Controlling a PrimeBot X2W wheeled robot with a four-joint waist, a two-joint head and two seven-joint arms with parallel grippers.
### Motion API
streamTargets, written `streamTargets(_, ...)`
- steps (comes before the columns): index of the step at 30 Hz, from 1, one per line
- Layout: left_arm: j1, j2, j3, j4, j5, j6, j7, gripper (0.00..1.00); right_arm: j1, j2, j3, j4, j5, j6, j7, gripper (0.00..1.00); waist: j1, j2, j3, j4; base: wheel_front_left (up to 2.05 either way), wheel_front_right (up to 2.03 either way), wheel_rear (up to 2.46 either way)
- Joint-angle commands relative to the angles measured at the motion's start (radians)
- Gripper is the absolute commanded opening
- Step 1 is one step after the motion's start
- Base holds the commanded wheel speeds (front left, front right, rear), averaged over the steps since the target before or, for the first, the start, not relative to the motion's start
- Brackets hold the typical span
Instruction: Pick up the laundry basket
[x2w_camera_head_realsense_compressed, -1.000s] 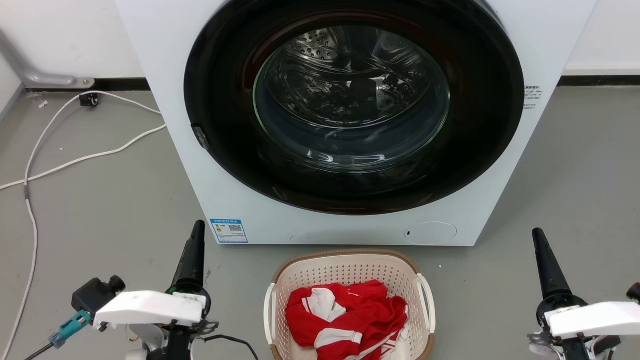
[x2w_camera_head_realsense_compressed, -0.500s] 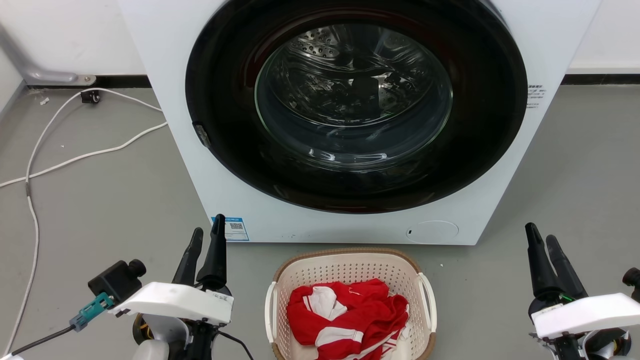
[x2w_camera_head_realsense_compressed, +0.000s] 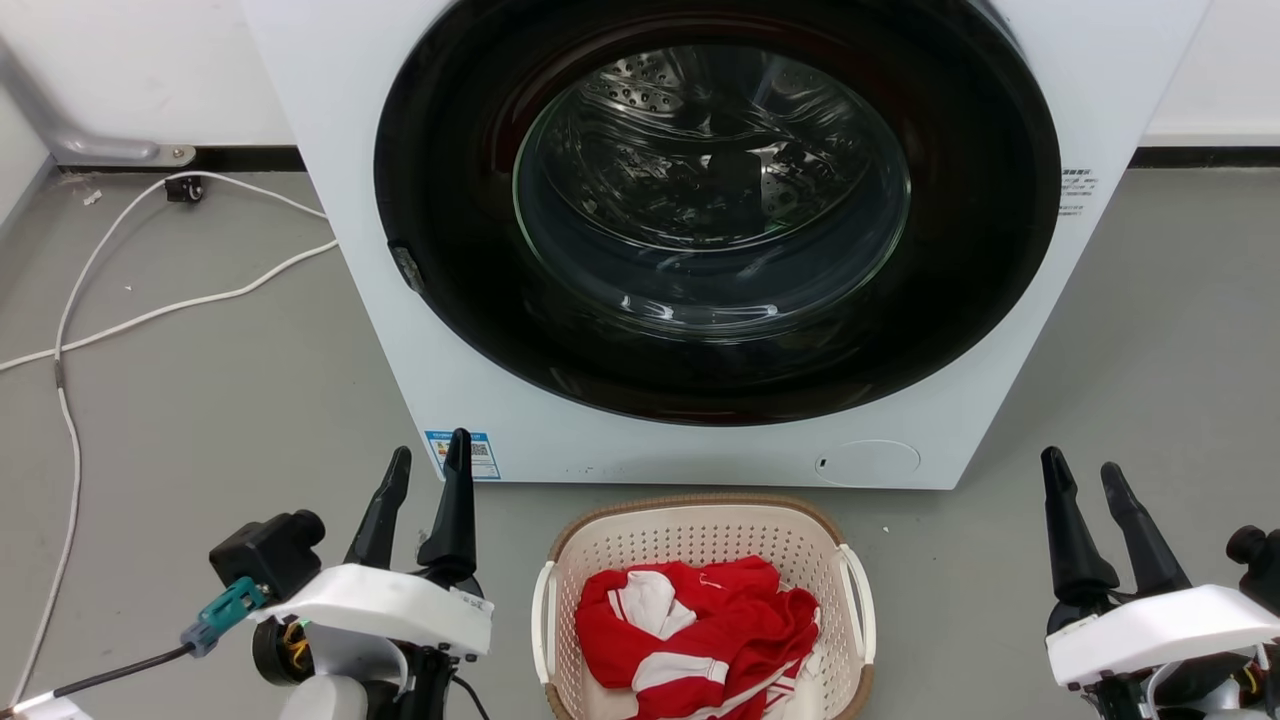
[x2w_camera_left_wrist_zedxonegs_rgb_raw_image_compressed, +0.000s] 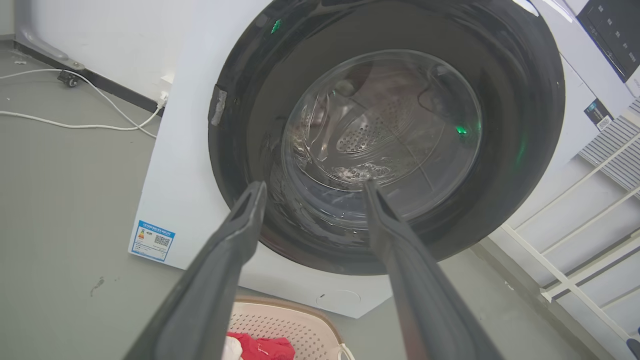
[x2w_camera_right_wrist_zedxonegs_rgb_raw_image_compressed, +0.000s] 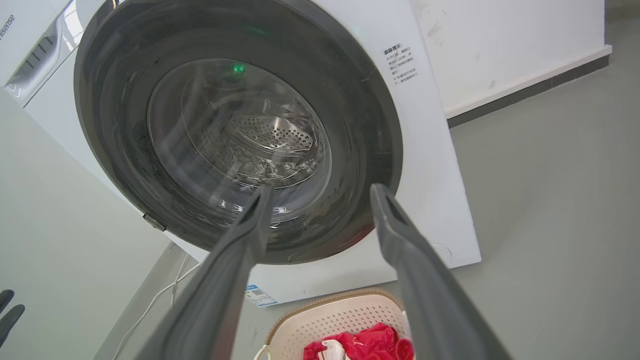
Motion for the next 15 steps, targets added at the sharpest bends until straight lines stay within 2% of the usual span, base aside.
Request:
streamTargets(1,-0.023,0.002,-0.005,-0.008,0.042,0.006,-0.011,1.0,0.006,0.0,0.002,-0.018,-0.044,0.0,-0.008,1.0,-0.0001,-0.0001,-0.001,0.0,0.0,0.0,0.0)
streamTargets(15,-0.024,0.007,-0.026,0.008,0.204,0.018,-0.048,1.0,0.009,0.001,-0.002,-0.014,-0.227,0.0,-0.03,1.0,-0.0001,-0.0001,-0.002,0.005,0.0,0.0,0.0)
